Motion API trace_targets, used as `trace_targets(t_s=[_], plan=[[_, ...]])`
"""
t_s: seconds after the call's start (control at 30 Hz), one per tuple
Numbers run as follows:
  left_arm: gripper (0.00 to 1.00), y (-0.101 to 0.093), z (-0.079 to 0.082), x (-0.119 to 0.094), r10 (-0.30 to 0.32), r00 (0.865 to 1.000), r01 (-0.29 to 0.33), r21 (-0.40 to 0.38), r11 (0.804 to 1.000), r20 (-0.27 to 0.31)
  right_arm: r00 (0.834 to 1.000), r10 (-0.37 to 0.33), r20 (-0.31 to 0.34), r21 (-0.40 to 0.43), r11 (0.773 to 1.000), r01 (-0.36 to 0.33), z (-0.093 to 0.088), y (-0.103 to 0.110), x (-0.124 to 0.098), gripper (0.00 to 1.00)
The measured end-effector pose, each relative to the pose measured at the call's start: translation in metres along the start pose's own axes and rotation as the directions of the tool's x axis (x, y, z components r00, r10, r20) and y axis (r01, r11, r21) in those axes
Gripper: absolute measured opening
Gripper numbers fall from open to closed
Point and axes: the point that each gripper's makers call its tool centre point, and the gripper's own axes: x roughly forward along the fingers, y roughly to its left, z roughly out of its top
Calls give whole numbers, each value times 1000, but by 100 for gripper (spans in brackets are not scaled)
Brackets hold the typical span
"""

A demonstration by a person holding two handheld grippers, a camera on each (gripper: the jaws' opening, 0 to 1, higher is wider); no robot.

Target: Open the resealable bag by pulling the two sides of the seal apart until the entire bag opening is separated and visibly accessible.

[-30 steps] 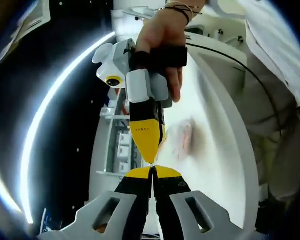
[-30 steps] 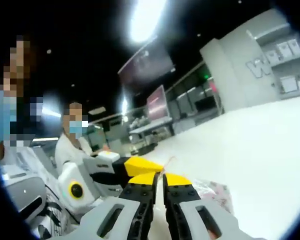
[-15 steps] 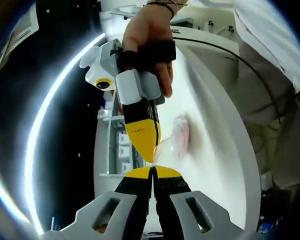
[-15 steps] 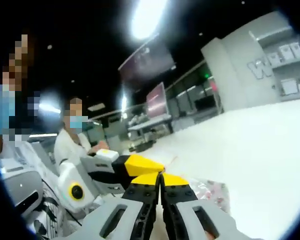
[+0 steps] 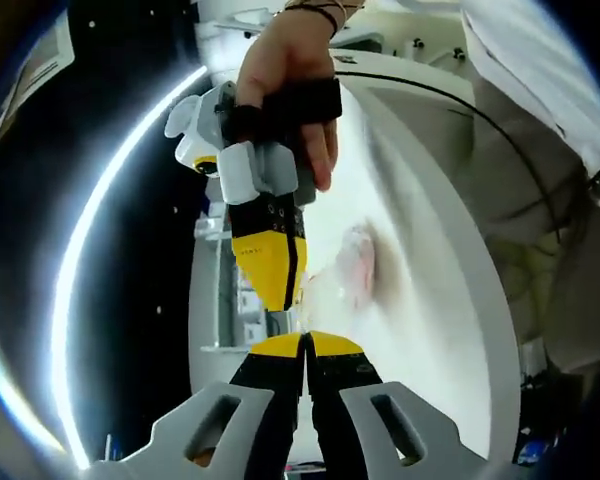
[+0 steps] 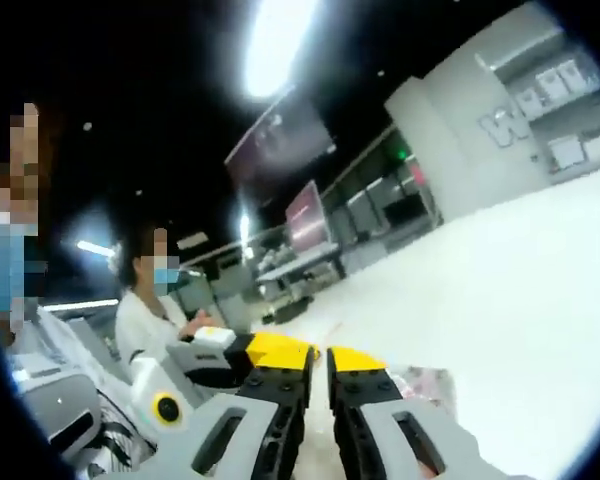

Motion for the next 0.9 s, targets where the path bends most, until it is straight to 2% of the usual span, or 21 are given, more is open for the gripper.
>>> trace_targets(t_s=[0.2,0.63,0.77,0.9], plan=[[1,4,1,-1,19,1000,-19,7,1000,6,999,31,-35,7,999,-31,-8,8,3,9],[1,8,4,0,39,999,-39,-5,999,23,997,63,-41,54,997,-61,-10,7,4,0],[1,6,3,0,34,999,-34,9,999,19,997,63,-40,29,998,-62,-10,8,4,0],[1,6,1,-1,30,999,-30,12,999,16,999,25,-43,-54,998,-27,-11,10,2,0]])
